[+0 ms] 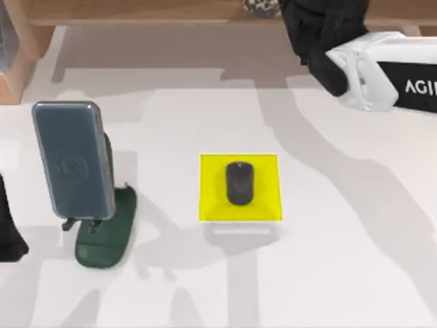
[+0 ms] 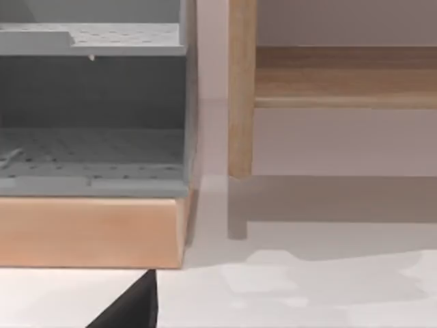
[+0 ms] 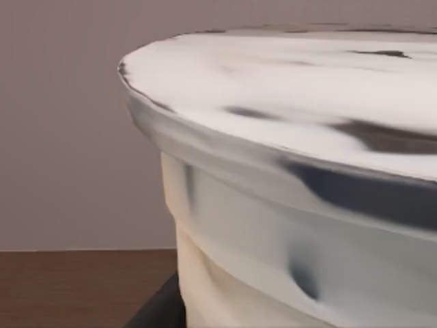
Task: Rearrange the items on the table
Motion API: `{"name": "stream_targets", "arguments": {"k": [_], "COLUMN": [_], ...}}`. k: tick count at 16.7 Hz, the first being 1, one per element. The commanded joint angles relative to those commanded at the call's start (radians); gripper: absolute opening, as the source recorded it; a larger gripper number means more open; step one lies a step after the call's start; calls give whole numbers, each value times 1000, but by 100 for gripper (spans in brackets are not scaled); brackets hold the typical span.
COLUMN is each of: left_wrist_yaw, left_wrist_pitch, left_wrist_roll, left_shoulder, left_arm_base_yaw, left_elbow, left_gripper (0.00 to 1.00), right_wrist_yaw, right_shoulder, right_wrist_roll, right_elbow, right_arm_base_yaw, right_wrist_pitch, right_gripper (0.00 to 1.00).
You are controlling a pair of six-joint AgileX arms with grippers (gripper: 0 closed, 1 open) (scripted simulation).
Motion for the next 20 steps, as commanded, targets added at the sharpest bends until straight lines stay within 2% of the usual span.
{"name": "stream_targets", "arguments": {"k": [5,12,20], "left_wrist_yaw": [0,0,0], "left_wrist_pitch": [0,0,0], "left_wrist_roll": [0,0,0], "left_shoulder": [0,0,0], "left_arm_base_yaw": [0,0,0], "left_elbow": [0,0,0], "left_gripper": [100,100,100], "right_wrist_yaw": [62,63,87], "right_shoulder": [77,75,46], "right_wrist_roll": [-85,-84,59], "right_elbow": [126,127,123], "right_arm_base_yaw": [-72,-68,164], "right_wrist_pitch": [-93,-94,-116], "right_gripper": [0,0,0]}}
